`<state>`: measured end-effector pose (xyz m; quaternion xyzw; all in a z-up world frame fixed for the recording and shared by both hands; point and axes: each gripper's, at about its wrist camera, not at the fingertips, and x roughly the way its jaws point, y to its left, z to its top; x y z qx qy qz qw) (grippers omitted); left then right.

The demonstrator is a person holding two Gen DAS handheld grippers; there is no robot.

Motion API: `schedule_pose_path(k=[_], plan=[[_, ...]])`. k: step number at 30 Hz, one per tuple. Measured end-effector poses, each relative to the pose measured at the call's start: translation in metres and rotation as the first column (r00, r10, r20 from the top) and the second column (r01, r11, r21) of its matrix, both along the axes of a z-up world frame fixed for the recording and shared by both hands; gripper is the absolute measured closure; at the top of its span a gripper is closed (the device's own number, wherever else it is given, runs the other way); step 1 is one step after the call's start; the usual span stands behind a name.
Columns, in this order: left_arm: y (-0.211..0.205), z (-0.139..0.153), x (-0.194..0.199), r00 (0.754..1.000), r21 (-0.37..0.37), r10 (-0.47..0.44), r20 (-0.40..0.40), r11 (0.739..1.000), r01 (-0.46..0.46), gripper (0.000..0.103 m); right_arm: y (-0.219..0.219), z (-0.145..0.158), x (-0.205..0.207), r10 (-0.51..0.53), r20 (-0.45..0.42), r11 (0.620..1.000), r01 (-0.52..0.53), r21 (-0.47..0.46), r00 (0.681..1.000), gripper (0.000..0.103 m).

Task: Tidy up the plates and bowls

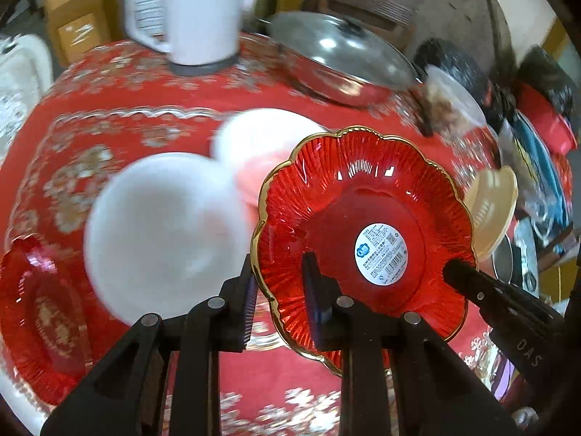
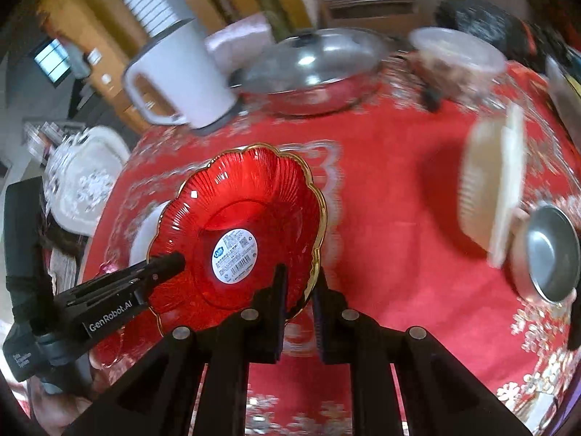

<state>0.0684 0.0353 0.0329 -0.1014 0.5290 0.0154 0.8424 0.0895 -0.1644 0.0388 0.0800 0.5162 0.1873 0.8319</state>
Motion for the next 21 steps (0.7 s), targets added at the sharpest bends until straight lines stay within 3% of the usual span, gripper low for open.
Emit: schedule_pose_path(k=[8,15,21], plan=[[0.083,0.013,-0.041,0.984,0.017,0.176,0.025,0.984,-0.176,0.081,0.097,0.013,-0.011,0.179,0.024,0.984,-0.178,-0.008,0.984,0.09],[0.17,0.02,-0.087,0.938,0.042,0.344,0.049,0.937,-0.346,0.081,0.196,0.017,-0.029,0.345,0.039,0.939,-0.345,-0.008,0.938,0.09],[0.223,0.007,-0.121,0.895,0.059,0.444,0.034,0.893,-0.445,0.081,0.272,0.003,-0.054,0.46,0.019,0.888,-0.46,-0.018,0.888,0.09]])
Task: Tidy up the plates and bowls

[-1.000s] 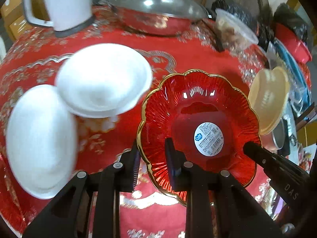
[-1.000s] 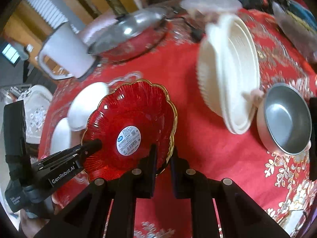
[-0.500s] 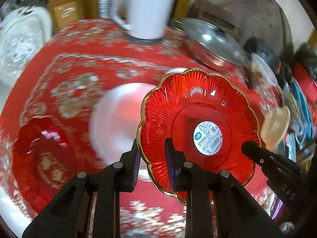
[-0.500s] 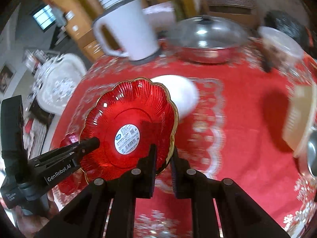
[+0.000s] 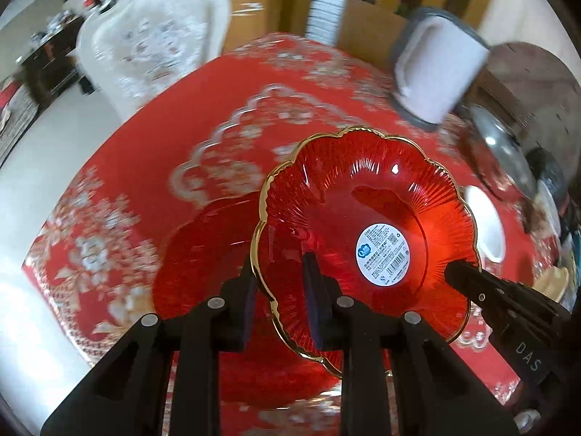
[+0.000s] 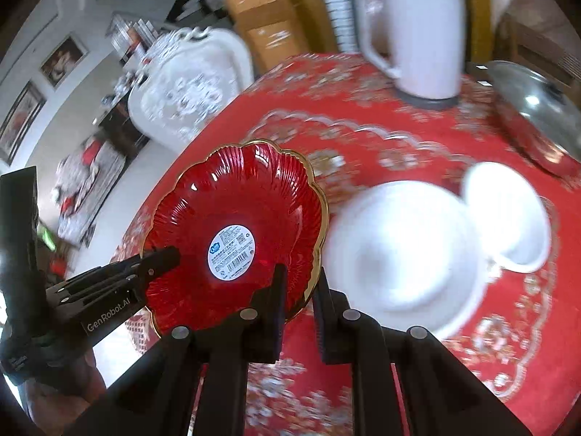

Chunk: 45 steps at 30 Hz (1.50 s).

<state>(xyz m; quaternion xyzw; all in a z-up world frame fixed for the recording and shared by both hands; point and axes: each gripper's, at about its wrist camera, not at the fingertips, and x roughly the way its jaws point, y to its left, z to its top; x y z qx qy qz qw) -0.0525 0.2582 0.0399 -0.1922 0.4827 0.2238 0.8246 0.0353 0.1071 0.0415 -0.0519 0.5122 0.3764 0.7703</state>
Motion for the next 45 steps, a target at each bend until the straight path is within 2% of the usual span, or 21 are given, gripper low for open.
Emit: schedule_pose_path(k=[6,14,18,24,29,37,43,44,45], plan=[[0.03,-0.03,-0.023,0.998,-0.014,0.055,-0.042,0.998,-0.055,0.081,0.036,-0.027,-0.015,0.057,-0.031,0.997,-0.058,-0.041,0.998,0.09],[0.036,-0.064,-0.034,0.994,-0.043,0.061,-0.093,0.997,-0.066,0.081,0.049,-0.062,-0.023,0.066,-0.075,0.991,-0.074,-0.109,0.995,0.089],[0.034,-0.073,-0.031,0.992,-0.026,0.059,-0.113,0.998,-0.062,0.08,0.053,-0.074,-0.026,0.072,-0.08,0.988,-0.082,-0.133,0.994,0.085],[0.041,-0.083,-0.032,0.99,-0.012,0.078,-0.115,0.997,-0.079,0.08,0.06,-0.081,-0.031,0.096,-0.078,0.981,-0.108,-0.159,0.992,0.085],[0.041,-0.082,-0.031,0.991,0.004,0.079,-0.106,0.997,-0.079,0.079,0.062,-0.083,-0.034,0.112,-0.079,0.979,-0.124,-0.163,0.991,0.078],[0.042,-0.081,-0.032,0.992,-0.014,0.068,-0.106,0.997,-0.07,0.076,0.058,-0.078,-0.039,0.133,-0.098,0.976,-0.148,-0.158,0.986,0.073],[0.038,-0.078,-0.035,0.994,-0.022,0.043,-0.097,0.999,-0.045,0.067,0.059,-0.076,-0.043,0.154,-0.104,0.973,-0.169,-0.158,0.983,0.067],[0.038,-0.077,-0.036,0.995,-0.023,0.046,-0.093,0.999,-0.048,0.064,0.06,-0.077,-0.043,0.16,-0.106,0.972,-0.176,-0.158,0.981,0.066],[0.038,-0.074,-0.038,0.995,-0.022,0.053,-0.082,0.998,-0.055,0.055,0.06,-0.077,-0.044,0.165,-0.109,0.97,-0.182,-0.16,0.98,0.066]])
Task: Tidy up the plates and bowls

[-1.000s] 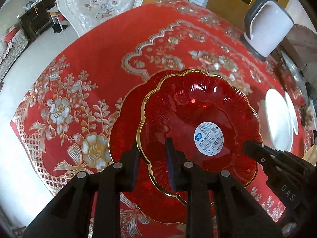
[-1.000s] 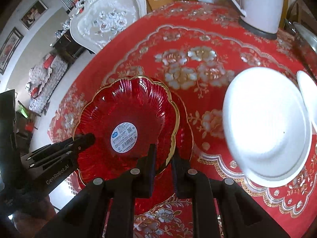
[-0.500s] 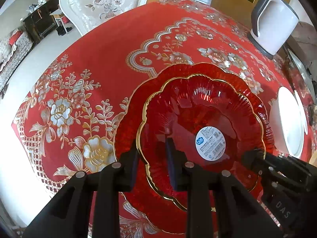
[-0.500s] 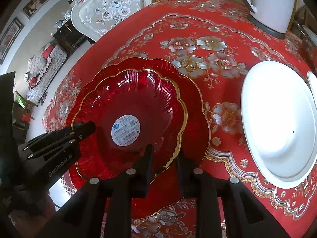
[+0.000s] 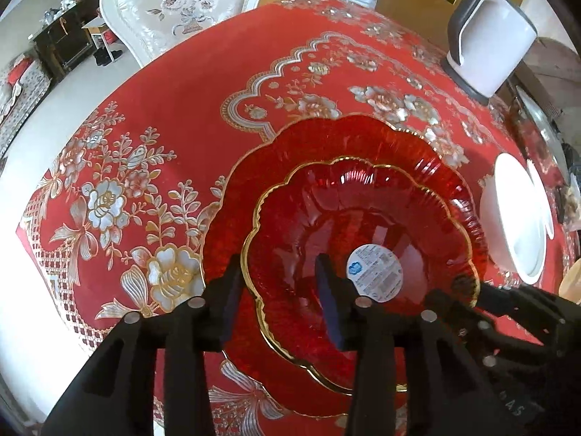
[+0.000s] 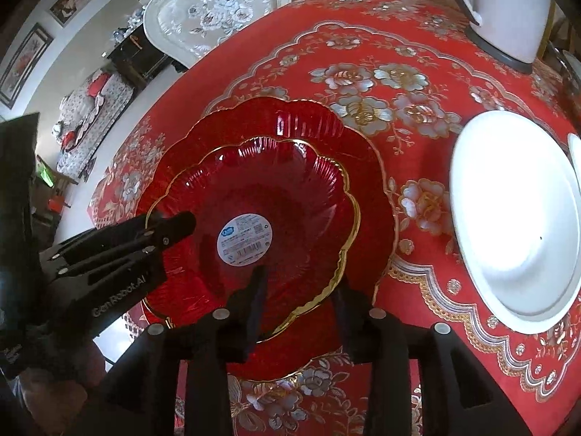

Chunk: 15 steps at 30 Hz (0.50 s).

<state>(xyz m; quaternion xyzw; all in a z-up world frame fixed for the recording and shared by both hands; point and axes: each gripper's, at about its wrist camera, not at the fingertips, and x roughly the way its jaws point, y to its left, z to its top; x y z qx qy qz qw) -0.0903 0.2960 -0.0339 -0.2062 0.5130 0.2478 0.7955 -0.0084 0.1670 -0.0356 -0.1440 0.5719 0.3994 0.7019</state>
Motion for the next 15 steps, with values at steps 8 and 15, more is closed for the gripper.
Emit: schedule_pose_path(k=[8,15], plan=[[0.005,0.028,-0.007,0.998,0.074,0.026,0.059,0.997,-0.03,0.036,-0.003,0.012,0.004,-0.005,0.024,1.0,0.005,-0.007,1.0,0.055],[0.002,0.036,-0.006,0.998,0.083,0.012,0.064,0.996,-0.017,0.036,-0.013,0.025,0.004,-0.022,0.035,1.0,0.022,0.012,0.999,0.055]])
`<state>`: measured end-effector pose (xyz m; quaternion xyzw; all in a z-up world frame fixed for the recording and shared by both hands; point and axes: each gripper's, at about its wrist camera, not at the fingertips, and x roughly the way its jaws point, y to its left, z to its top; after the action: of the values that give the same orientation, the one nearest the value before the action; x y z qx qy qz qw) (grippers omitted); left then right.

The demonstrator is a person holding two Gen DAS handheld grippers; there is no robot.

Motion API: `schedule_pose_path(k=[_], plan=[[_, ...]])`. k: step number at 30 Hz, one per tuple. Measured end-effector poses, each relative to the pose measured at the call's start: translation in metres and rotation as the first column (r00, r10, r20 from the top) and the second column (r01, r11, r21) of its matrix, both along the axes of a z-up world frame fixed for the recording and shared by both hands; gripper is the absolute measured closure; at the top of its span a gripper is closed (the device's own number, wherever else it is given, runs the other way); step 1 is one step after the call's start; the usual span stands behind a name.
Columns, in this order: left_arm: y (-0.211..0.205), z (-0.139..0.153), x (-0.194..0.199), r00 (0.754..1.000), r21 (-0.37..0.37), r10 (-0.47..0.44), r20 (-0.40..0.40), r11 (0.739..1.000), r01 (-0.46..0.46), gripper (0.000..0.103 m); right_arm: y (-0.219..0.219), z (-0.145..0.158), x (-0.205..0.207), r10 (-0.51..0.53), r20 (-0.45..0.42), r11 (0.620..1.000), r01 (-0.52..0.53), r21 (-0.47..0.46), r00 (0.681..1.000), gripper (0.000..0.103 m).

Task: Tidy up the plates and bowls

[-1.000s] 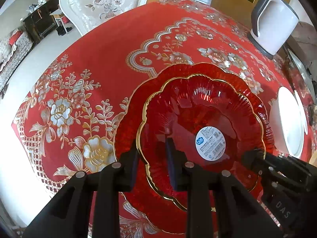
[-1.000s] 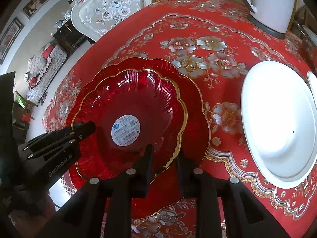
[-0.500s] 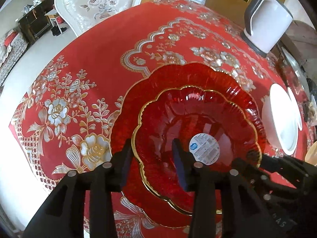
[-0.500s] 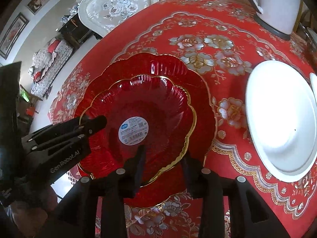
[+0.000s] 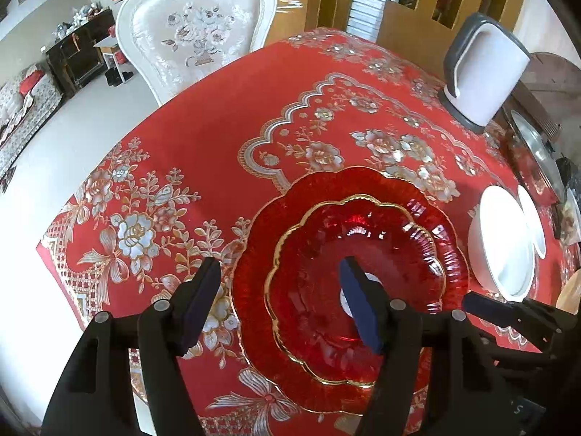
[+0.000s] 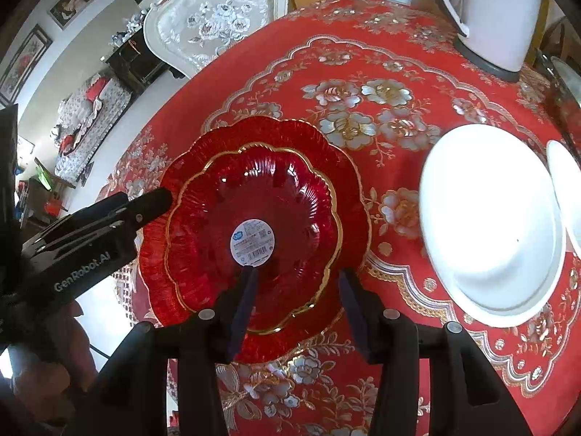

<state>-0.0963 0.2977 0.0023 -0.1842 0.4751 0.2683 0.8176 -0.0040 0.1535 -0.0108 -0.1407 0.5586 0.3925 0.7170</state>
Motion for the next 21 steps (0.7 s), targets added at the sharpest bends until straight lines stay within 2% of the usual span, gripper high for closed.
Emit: schedule_pose_path(k=[14,21], plan=[[-0.042,0.009,0.023,0.994,0.045,-0.106,-0.009,0.993,0.106,0.036,-0.036,0.017,0.008,-0.067,0.013,0.997,0.067,0.028,0.998,0.054],[-0.072,0.017,0.039,0.984,0.069,-0.18,-0.013,0.981,0.18,0.036,-0.079,0.025,0.02,-0.153,0.022,0.988,0.153,0.038,0.988,0.049]])
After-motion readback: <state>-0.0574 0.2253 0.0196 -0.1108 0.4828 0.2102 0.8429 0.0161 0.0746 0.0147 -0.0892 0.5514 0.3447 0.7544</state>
